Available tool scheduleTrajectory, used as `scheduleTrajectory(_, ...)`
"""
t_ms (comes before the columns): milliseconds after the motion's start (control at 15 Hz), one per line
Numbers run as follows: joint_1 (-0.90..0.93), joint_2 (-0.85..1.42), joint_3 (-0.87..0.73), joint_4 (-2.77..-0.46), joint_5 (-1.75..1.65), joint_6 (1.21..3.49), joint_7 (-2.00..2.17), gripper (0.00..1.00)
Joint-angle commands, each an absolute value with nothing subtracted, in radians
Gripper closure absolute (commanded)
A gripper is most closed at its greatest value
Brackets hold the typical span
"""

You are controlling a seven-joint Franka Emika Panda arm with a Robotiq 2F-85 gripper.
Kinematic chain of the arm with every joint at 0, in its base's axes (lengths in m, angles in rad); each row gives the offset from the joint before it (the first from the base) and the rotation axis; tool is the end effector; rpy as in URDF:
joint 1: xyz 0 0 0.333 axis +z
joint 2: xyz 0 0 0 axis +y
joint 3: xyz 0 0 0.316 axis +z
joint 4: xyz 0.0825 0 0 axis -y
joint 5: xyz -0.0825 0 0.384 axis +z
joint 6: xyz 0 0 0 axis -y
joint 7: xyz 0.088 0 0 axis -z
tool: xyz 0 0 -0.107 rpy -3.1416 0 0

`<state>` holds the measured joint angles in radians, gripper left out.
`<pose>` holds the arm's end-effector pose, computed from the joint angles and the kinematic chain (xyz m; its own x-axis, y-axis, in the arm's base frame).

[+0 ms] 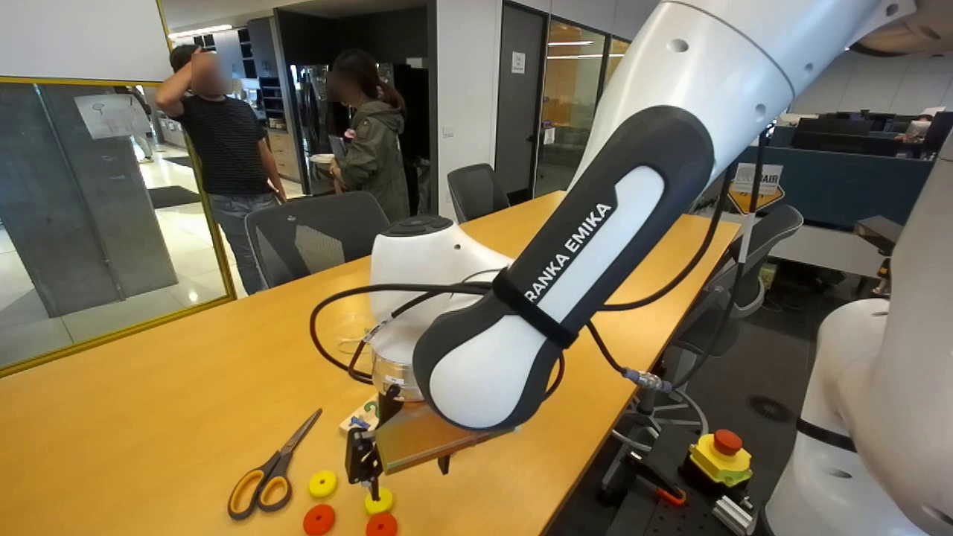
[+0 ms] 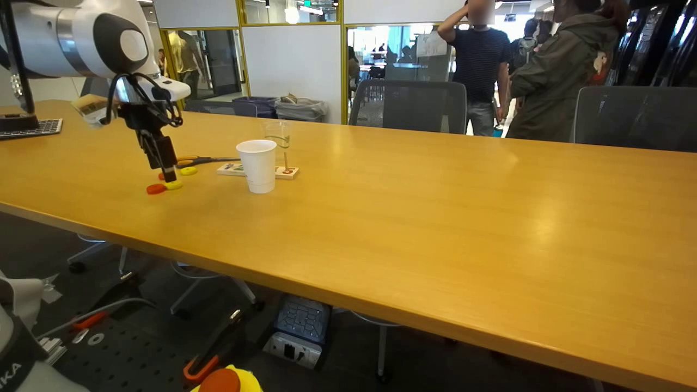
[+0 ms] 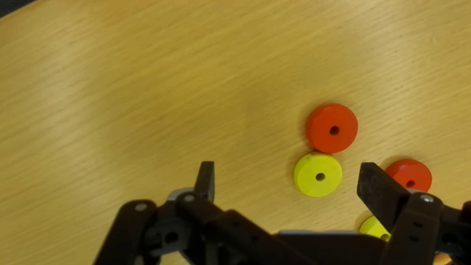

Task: Pick up the orange and yellow objects from the table and put them in the two cups

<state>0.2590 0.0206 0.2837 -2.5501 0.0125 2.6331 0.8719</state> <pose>0.3943 0.2378 0.2678 0.9420 -0.3343 0.0310 -0.3323 -0.9415 -0.0563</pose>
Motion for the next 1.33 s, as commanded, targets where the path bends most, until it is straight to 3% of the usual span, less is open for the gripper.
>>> scheduleTrajectory(0, 0.276, 0.067, 0.277, -2.524, -0.033, 2.671, 0.937, 0.00)
scheduleTrajectory(1267, 0.358, 0.203, 0.194, -2.402, -0.155, 2.659, 1.082, 0.00)
